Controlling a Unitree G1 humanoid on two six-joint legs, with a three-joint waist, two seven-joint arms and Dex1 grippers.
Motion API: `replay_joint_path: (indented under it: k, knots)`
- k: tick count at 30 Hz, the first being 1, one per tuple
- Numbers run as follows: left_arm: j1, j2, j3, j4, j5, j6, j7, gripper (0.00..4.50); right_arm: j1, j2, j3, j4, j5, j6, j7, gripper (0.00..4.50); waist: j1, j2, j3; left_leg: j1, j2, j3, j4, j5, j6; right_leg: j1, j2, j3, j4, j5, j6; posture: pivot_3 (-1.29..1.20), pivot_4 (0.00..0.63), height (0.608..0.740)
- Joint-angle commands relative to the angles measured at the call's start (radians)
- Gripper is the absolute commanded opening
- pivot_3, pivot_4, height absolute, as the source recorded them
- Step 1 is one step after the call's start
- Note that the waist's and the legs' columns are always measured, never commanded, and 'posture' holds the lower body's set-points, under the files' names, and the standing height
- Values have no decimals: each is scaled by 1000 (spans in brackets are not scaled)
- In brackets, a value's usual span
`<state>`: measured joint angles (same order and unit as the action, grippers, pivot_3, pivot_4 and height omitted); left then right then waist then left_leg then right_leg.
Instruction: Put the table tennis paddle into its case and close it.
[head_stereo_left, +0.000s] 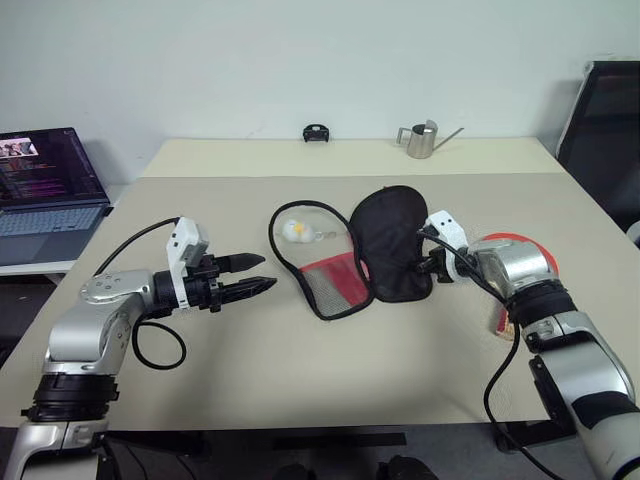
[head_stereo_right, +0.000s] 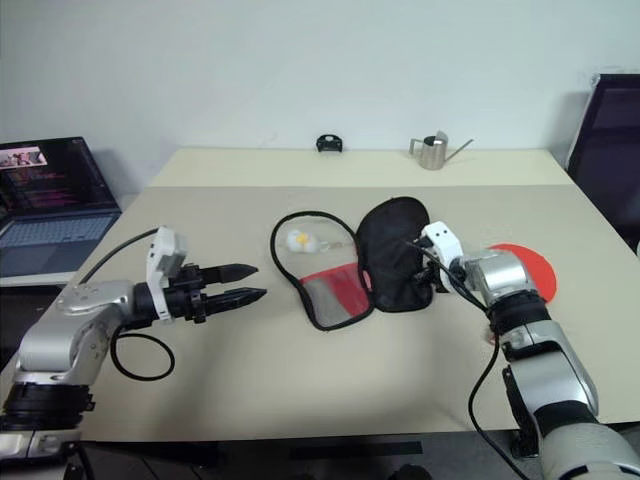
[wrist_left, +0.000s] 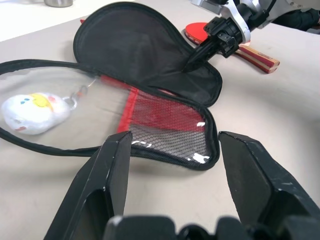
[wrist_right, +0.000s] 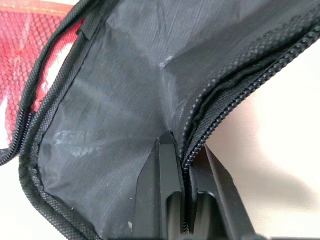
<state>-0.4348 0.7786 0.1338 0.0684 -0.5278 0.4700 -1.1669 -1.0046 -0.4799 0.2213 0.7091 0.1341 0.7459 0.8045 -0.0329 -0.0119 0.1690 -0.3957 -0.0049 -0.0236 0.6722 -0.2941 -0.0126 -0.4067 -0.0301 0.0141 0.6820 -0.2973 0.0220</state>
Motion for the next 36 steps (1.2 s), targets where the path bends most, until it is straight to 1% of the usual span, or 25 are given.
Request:
replay_joint_path:
  k: [1,3,4,7,11,14,18,21,23,28,31,34,36]
  knots:
    - [-27,-2,4,-14,-1,-12,-1,3005,-67,-1,-10,85,-48,-86,-7,41,0,0,0,0,0,0,1,0,0,0,0,0,0,0,0,0,150,740]
    - [-30,-3,2,-17,-2,-8,0,3005,-87,8,-19,134,-66,-114,-22,471,0,0,0,-1,0,0,3,0,0,0,0,0,1,0,0,0,150,740]
    - [-31,-2,2,-18,-2,-8,0,3005,-94,11,-24,152,-72,-125,-30,577,0,0,0,-1,0,0,3,0,0,0,0,0,1,0,0,0,150,740]
    - [-32,1,2,-19,-3,-5,-1,3005,-110,12,-35,196,-88,-152,-42,1547,0,0,0,-2,0,0,4,0,0,0,0,0,1,0,0,0,150,740]
    - [-36,1,0,-23,-4,1,0,3005,-122,-13,-57,238,-103,-200,-72,1547,0,0,0,-2,0,-1,4,0,0,0,0,0,1,0,0,0,150,740]
    - [-41,-1,-5,-27,-4,4,0,3005,-135,-53,-92,259,-107,-231,-101,1547,1,0,0,-2,0,-1,4,0,0,0,0,0,1,0,0,0,150,740]
    - [-47,-4,-9,-25,-3,5,-1,3005,-136,-106,-152,232,-84,-205,-104,1547,2,0,0,-3,0,-1,4,0,0,0,0,0,1,0,0,0,150,740]
    - [-51,-7,-11,-25,-4,5,-1,3005,-78,-148,-204,94,-44,-129,-77,1547,1,0,0,-3,0,-1,4,0,0,0,0,0,1,0,0,0,150,740]
    - [-54,-12,-15,-25,-4,4,0,3005,0,-171,-243,-52,-5,-41,-72,1547,2,0,0,-3,0,-1,4,0,0,0,0,-1,1,0,0,0,150,740]
    - [-66,-21,-22,-13,0,0,-1,3005,148,-175,-316,-313,62,125,-104,1547,1,0,0,-3,0,-1,5,0,0,0,0,0,2,1,1,0,150,740]
    - [-75,-24,-27,-6,0,-2,-4,3005,245,-176,-355,-482,106,207,-121,2151,1,0,0,-3,0,-1,6,0,0,0,0,0,4,1,1,0,150,740]
    - [-79,-26,-31,-11,-4,1,-8,3005,341,-188,-404,-666,165,296,-127,3090,4,0,0,-2,0,-1,6,0,0,-1,0,0,5,1,1,0,150,740]
    - [-78,-24,-30,-19,-8,3,-10,3005,377,-179,-451,-757,196,357,-158,3871,3,0,0,-2,0,-1,6,0,0,-1,0,0,6,0,1,0,150,740]
